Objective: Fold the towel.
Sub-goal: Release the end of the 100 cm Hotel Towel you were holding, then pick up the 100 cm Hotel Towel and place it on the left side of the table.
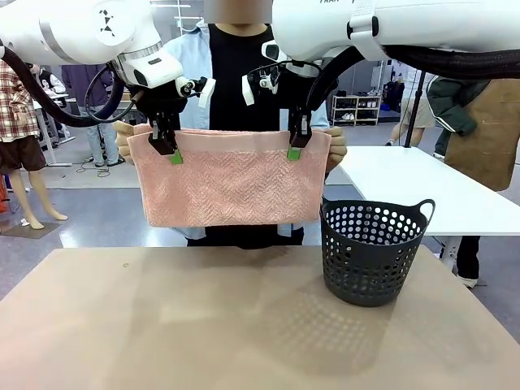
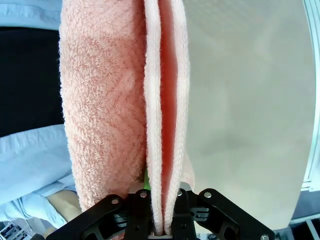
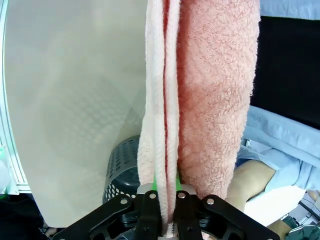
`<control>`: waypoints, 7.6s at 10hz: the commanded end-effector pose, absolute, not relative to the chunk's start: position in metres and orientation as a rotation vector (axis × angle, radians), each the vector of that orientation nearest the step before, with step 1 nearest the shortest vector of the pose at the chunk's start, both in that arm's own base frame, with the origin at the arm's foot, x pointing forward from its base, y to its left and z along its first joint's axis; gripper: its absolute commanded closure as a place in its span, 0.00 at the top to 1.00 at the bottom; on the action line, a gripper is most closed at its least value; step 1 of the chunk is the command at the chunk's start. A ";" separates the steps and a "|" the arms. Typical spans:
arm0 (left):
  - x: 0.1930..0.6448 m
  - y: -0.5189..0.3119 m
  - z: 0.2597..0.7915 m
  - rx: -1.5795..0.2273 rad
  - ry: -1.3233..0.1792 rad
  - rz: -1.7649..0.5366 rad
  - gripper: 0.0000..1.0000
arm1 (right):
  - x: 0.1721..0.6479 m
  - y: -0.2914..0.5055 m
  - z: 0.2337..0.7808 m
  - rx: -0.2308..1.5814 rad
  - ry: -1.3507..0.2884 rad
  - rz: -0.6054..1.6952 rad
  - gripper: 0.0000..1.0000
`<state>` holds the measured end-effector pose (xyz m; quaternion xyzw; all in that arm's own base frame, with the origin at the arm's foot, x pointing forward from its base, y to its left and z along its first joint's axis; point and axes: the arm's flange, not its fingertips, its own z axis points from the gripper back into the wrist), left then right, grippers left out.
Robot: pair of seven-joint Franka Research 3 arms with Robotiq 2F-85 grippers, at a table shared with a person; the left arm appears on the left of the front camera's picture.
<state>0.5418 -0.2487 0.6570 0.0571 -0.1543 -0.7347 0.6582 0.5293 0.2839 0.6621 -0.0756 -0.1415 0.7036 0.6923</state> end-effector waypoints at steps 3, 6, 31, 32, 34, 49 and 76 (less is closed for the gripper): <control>0.542 -0.248 0.657 0.129 -0.352 -1.654 0.00 | 0.529 0.283 0.663 -0.173 -0.317 1.571 0.00; 0.542 -0.248 0.657 0.129 -0.352 -1.654 0.00 | 0.529 0.283 0.663 -0.173 -0.317 1.571 0.00; 0.436 -0.126 0.756 0.019 -0.850 -1.110 1.00 | 0.441 0.153 0.770 0.097 -0.612 1.150 1.00; 0.412 -0.098 0.754 0.011 -0.883 -0.992 1.00 | 0.420 0.124 0.772 0.106 -0.647 1.069 1.00; 0.363 -0.041 0.735 0.001 -0.884 -0.820 1.00 | 0.375 0.065 0.763 0.134 -0.691 0.889 1.00; 0.275 0.040 0.697 -0.023 -0.926 -0.563 1.00 | 0.289 -0.040 0.673 0.266 -0.853 0.695 1.00; 0.275 0.040 0.697 -0.023 -0.926 -0.563 1.00 | 0.289 -0.040 0.673 0.266 -0.853 0.695 1.00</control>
